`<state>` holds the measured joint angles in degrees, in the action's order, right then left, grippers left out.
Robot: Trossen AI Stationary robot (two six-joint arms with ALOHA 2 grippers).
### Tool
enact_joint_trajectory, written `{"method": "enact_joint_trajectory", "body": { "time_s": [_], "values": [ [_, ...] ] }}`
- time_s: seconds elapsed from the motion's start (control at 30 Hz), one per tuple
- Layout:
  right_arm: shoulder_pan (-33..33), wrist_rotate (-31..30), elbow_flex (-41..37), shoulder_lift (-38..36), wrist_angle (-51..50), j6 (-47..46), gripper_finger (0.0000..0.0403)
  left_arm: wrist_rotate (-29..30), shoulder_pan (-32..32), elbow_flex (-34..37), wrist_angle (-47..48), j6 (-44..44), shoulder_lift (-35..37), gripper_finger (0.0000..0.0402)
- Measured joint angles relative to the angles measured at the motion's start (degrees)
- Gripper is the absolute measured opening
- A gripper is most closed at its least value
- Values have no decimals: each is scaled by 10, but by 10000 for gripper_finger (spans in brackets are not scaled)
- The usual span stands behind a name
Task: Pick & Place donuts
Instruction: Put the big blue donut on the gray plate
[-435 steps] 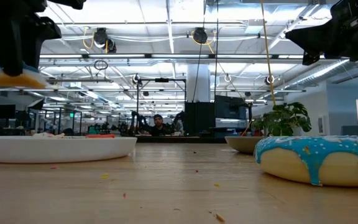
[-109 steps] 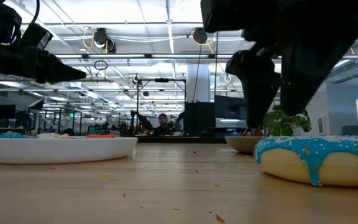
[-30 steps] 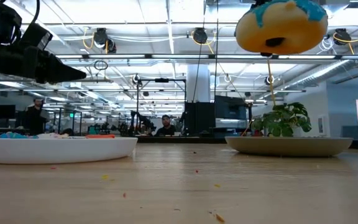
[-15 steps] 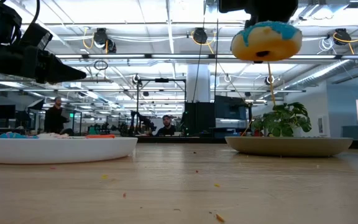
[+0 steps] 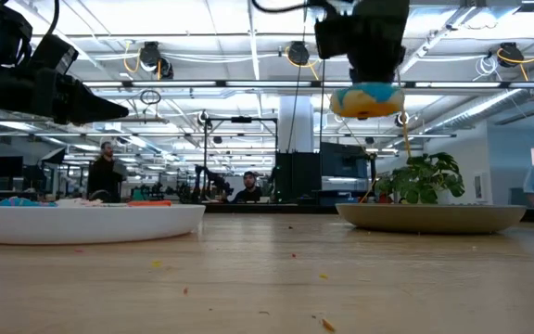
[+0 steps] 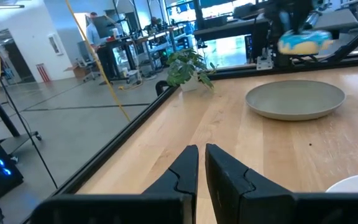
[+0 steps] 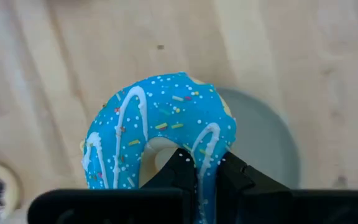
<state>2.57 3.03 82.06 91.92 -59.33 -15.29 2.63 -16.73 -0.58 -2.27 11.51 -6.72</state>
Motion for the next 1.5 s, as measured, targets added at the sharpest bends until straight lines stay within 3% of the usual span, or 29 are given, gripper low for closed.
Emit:
{"method": "enact_joint_trajectory", "body": {
  "time_s": [0.3, 0.77, 1.5],
  "values": [
    [72, 0, -94, 0, 44, 30, 18, 0, 0, 0, 0, 2, 0, 37],
    [95, 1, -231, 0, 184, 56, 18, 0, 0, 0, 0, 3, 0, 37],
    [95, -15, -278, 0, 244, 40, 26, 4, 0, 0, -1, 3, 0, 37]
  ]
}}
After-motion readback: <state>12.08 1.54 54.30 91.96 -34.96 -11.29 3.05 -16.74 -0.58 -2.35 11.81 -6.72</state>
